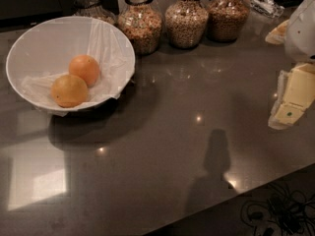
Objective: Pick orange from white bowl
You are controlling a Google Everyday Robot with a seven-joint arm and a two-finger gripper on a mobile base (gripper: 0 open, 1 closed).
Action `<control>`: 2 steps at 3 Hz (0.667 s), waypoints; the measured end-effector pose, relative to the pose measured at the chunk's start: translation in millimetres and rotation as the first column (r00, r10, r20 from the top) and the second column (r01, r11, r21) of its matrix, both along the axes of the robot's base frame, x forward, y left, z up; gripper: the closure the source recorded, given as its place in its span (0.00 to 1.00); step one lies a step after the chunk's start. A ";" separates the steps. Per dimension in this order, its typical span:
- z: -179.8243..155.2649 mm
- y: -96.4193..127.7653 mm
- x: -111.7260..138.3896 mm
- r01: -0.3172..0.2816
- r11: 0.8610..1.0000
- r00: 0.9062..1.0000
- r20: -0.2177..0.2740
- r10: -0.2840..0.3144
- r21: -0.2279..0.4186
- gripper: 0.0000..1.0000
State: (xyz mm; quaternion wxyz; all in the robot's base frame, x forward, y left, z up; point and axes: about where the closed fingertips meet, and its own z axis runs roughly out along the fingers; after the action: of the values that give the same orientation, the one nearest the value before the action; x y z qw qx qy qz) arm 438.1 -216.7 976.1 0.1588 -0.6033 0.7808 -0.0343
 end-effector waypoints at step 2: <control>2.6 17.2 10.8 -0.040 0.999 0.999 0.022 0.039 0.018 0.00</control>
Offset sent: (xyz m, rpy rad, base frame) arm 0.0240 0.0376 0.0001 0.0420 -0.0255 0.0908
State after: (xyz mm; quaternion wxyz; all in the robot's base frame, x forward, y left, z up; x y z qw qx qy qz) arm 448.9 -199.5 978.7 0.1735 -0.6167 0.7673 -0.0305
